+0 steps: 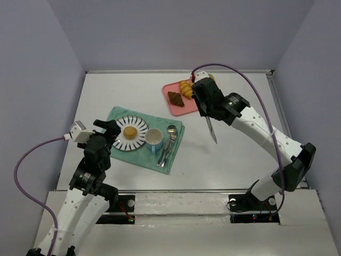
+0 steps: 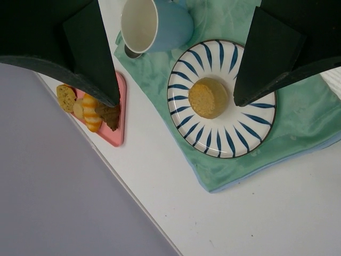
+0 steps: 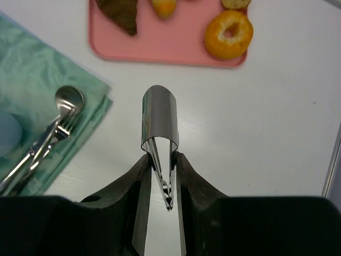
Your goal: Place the bread
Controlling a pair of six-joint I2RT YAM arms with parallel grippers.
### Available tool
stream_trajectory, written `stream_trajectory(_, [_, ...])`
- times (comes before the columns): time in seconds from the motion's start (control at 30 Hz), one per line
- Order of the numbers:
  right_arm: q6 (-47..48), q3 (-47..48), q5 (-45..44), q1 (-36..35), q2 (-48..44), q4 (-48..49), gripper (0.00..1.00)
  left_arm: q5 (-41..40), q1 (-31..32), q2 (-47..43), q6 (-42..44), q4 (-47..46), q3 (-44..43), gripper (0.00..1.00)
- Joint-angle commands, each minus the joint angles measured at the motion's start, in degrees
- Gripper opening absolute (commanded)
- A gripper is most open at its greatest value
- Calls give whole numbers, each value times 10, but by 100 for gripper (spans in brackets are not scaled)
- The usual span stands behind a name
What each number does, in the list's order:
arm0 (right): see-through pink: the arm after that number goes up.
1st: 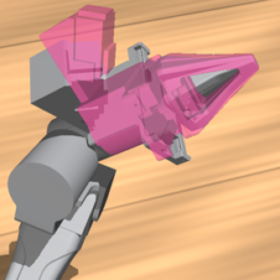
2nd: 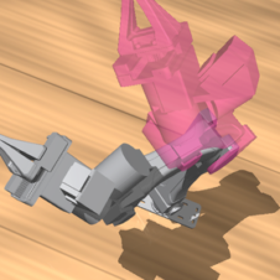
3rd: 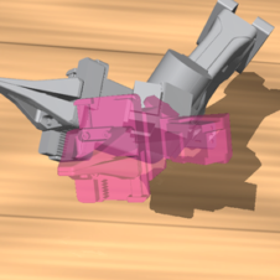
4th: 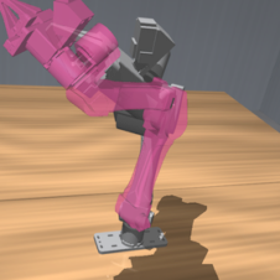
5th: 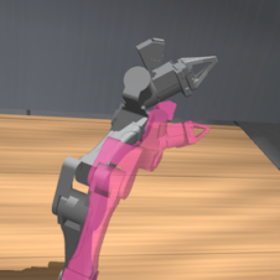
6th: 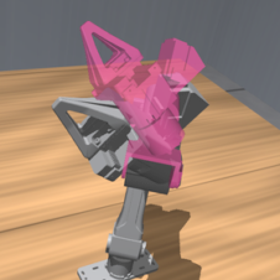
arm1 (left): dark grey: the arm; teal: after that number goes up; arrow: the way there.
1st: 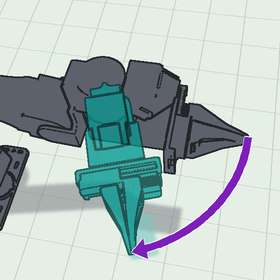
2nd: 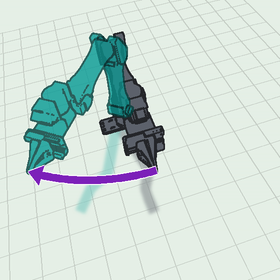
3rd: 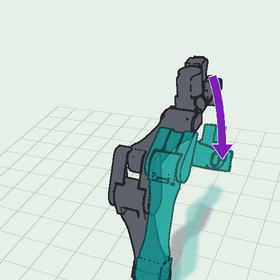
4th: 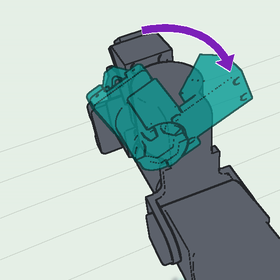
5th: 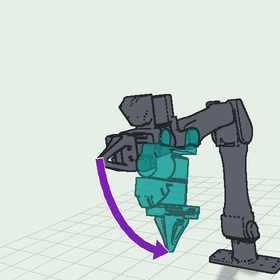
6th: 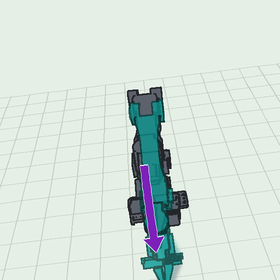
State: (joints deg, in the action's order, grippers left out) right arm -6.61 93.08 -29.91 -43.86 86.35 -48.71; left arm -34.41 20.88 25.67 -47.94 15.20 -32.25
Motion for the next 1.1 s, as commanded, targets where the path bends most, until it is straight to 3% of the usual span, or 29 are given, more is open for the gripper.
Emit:
stream_trajectory(0.0, [5, 23, 50, 11, 59, -121, 8, 0, -1, -6, 7, -27, 8, 99])
stream_trajectory(0.23, [38, 0, 140, 63, 190, -116, 11, 5, -1, -9, 8, -29, 10, 99])
stream_trajectory(0.37, [60, 8, 188, 91, 245, -93, 21, 14, -1, -5, 14, -31, 11, 99])
stream_trajectory(0.53, [60, 17, 209, 110, 288, -78, 55, 12, -1, -5, 10, -28, 10, 99])
stream_trajectory(0.6, [60, 13, 218, 115, 291, -64, 81, 11, -1, -5, 10, -27, 10, 99])
stream_trajectory(0.63, [60, 11, 218, 115, 290, -60, 99, 11, -1, -4, 10, -27, 10, 99])
stream_trajectory(0.8, [44, 23, 195, 120, 239, -39, 100, 10, -1, 1, 10, -25, 6, 99])
stream_trajectory(0.97, [-4, 7, 145, 120, 108, 29, 100, 5, -1, 10, 10, -18, 1, 99])
stream_trajectory(1.07, [-78, -64, 77, 120, 5, 118, 100, 0, -1, 20, 8, -13, -6, 99])
